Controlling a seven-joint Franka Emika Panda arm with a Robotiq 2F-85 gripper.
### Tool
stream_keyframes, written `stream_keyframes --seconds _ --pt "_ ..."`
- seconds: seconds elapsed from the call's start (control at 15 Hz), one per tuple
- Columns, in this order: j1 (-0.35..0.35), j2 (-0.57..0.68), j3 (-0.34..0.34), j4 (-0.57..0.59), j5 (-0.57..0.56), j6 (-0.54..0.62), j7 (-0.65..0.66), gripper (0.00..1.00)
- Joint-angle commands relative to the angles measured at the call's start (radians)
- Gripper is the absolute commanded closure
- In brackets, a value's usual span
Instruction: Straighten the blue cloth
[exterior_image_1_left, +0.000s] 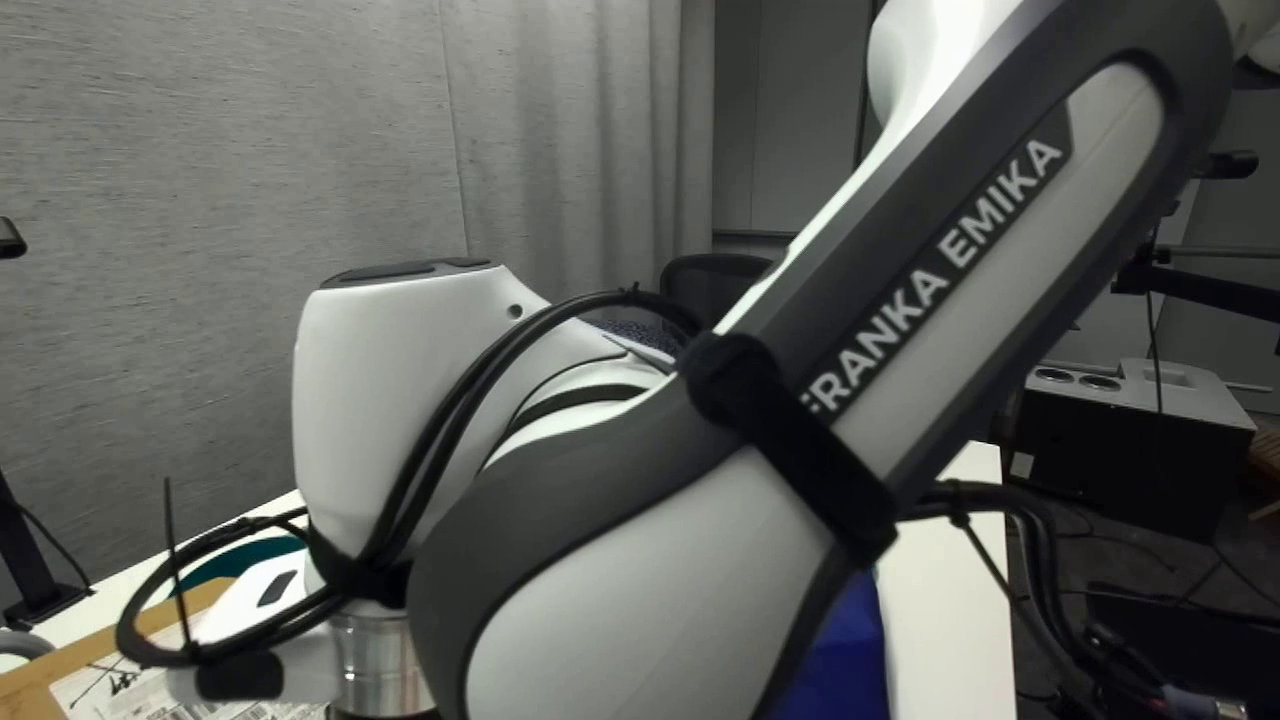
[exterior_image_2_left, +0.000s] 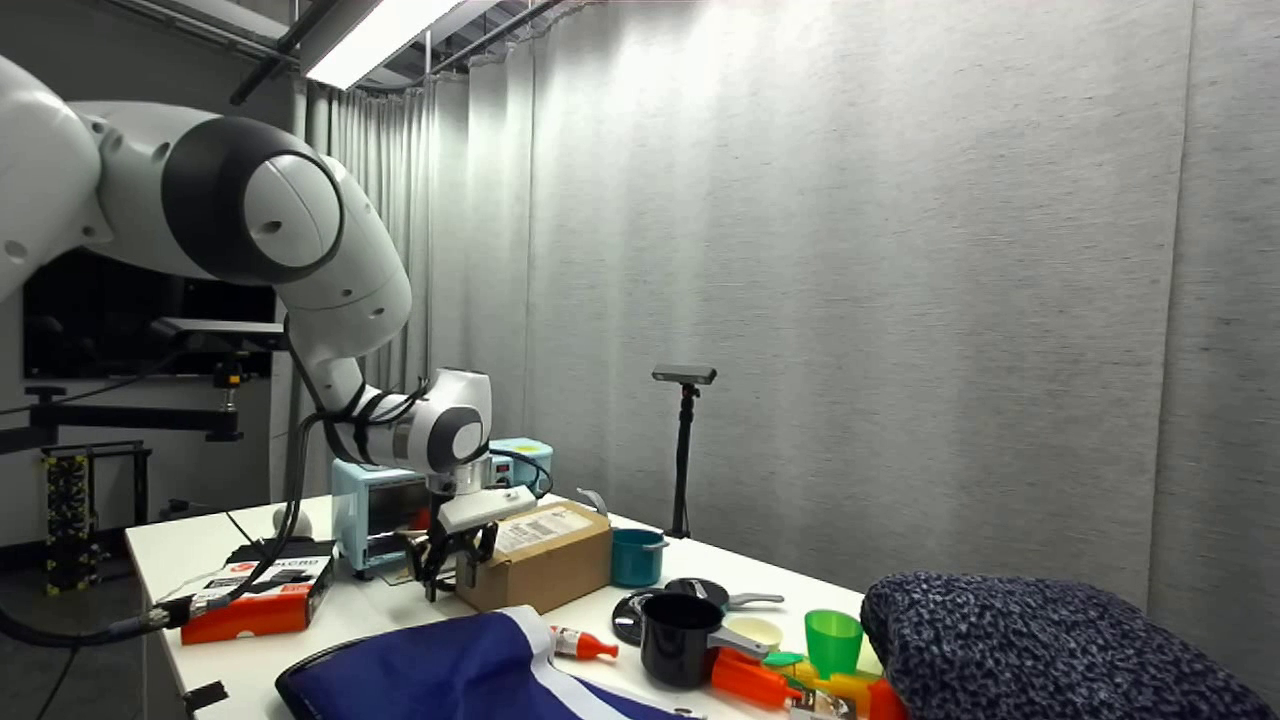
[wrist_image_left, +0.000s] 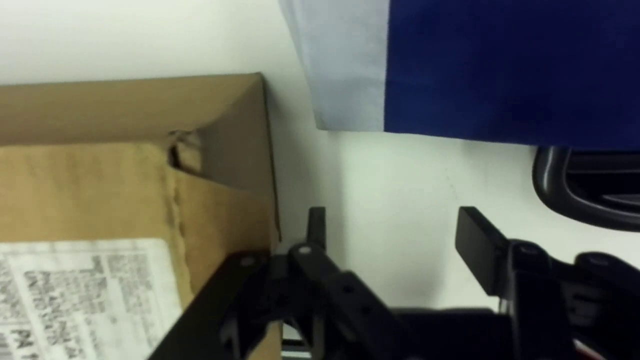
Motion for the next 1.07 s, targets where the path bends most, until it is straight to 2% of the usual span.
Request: stream_keyframes --seconds 0.0,0.47,0.87,1.0 --pt "0.012 -0.025 -0.013 -0.037 0.017 -0.006 0.191 0.01" --pt "0.007 -0.084 -0.027 -0.138 0.013 0.039 0.58 0.0" --pt "0.056 -0.159 -0.112 -0.227 -0.038 0.089 0.935 0.0" --pt "0.086 -0.181 -0.159 -0.253 -0.079 0.1 1.062 0.0"
